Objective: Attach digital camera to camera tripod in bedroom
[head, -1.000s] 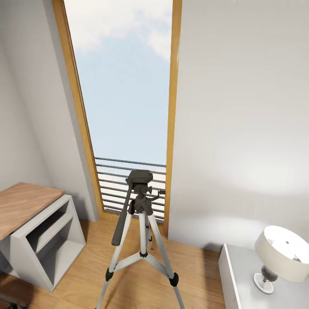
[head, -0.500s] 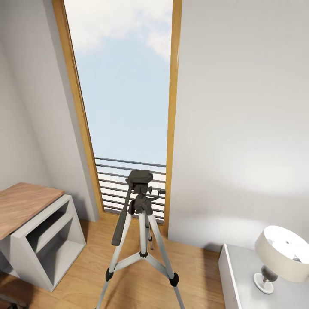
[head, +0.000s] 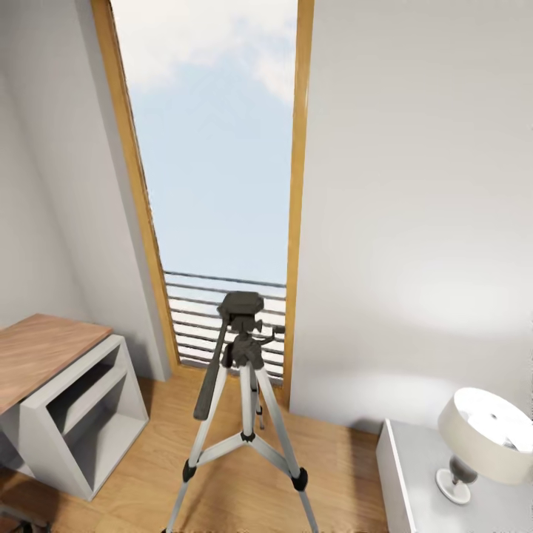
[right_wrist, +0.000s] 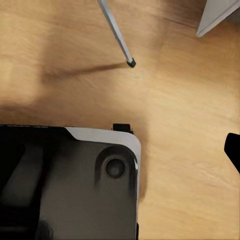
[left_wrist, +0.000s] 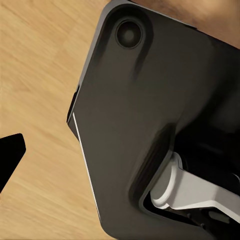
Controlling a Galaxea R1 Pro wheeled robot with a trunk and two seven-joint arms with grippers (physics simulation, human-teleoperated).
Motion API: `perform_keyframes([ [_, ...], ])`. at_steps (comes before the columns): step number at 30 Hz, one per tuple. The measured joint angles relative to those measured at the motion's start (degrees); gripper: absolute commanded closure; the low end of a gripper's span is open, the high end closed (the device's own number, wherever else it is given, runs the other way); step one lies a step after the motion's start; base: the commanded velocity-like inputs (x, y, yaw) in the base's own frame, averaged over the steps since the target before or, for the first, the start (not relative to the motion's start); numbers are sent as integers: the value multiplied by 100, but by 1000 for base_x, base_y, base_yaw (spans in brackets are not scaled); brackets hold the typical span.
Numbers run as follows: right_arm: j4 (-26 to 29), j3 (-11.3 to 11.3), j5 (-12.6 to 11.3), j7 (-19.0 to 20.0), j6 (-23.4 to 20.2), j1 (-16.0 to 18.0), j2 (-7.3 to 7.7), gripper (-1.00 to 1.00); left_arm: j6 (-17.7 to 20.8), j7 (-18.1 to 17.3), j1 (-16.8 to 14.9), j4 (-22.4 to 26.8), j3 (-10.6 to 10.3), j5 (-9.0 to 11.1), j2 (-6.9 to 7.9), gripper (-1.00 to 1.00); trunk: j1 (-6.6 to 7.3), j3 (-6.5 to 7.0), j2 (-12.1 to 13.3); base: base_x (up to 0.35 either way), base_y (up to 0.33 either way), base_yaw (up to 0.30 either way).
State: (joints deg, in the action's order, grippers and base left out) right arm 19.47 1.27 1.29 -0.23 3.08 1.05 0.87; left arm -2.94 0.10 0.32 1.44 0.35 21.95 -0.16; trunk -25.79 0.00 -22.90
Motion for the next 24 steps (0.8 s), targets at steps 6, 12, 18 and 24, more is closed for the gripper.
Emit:
perform_keyframes([
  [6, 39, 1, -10, 5, -4, 0, -8, -100, -7, -2, 0, 0, -3, -1, 0, -100, -1, 0, 1, -259, 0, 0],
  [12, 36, 1, -35, 6, -8, 0, -10, -100, -11, -2, 0, 1, -3, 0, 0, -100, -2, 0, 0, -317, 0, 0],
  [18, 26, -4, -49, 0, -9, 0, -14, -100, -12, -2, 0, 1, -4, -4, 0, -100, -1, 0, 1, -332, 0, 0],
  [24, 20, -12, -55, -7, -9, -1, -15, -100, -12, -2, 0, 1, -2, -2, 0, -100, -1, 0, 1, -336, 0, 0],
])
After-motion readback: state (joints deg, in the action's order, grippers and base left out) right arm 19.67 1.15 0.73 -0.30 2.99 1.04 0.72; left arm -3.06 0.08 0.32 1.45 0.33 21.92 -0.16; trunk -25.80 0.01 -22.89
